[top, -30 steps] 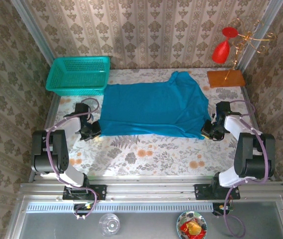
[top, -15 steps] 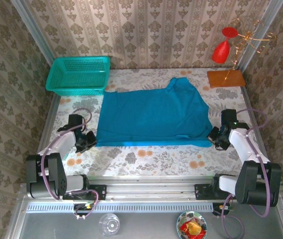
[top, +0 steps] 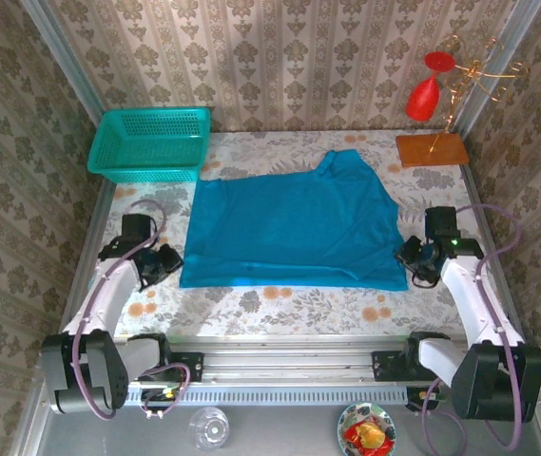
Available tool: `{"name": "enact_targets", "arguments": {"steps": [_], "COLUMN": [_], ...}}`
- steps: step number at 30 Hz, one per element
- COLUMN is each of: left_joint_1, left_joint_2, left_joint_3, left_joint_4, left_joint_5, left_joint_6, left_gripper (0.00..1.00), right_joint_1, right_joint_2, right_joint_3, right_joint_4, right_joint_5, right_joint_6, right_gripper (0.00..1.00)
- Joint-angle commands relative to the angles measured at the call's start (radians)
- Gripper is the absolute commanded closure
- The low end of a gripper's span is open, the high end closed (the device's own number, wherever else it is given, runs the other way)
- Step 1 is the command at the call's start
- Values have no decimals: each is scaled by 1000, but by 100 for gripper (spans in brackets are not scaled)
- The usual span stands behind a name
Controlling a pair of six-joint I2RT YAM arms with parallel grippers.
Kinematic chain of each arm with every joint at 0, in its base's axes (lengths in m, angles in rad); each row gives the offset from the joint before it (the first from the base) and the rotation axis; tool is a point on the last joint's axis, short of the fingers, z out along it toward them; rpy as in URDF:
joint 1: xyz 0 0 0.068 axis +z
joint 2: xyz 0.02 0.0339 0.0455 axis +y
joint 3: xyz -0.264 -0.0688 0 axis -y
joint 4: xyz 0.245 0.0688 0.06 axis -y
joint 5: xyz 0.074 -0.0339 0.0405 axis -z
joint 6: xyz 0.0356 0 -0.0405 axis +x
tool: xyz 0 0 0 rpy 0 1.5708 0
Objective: Fold the inside-out t-shirt
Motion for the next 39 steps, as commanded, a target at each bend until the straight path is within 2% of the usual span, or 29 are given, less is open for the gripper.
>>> {"name": "enact_targets", "arguments": {"steps": [1,5,8,12,16,23,30,39], "left_joint_1": [-64,-153,-199,-257,-308,-338,-338,-338], "left_joint_2": [31,144,213,274,325,358,357,353], "left_joint_3": [79,129,142,145,153,149,139,141], "left_joint_4": [-37,-37,-12,50,92,121,122,121], "left_joint_5": [34,25,21,37,37,28,22,21], "left_joint_6": [44,55,55,33,8,-10,-5,-6], "left_gripper": [76,76,72,70,70,68,67,67], "right_joint_1": [52,144,200,247,289,335,340,339], "right_joint_2": [75,159,178,186,220,290,353,413], "right_joint_3": [32,27,1,-36,-69,-74,-70,101], "right_joint_4": [11,66,114,154,218,265,345,388], "right_joint_5": [-133,-158,-150,-128,-162,-143,-156,-157], "right_joint_6": [-31,47,131,207,264,334,363,339], "right_gripper": [60,59,57,51,50,46,46,52]}}
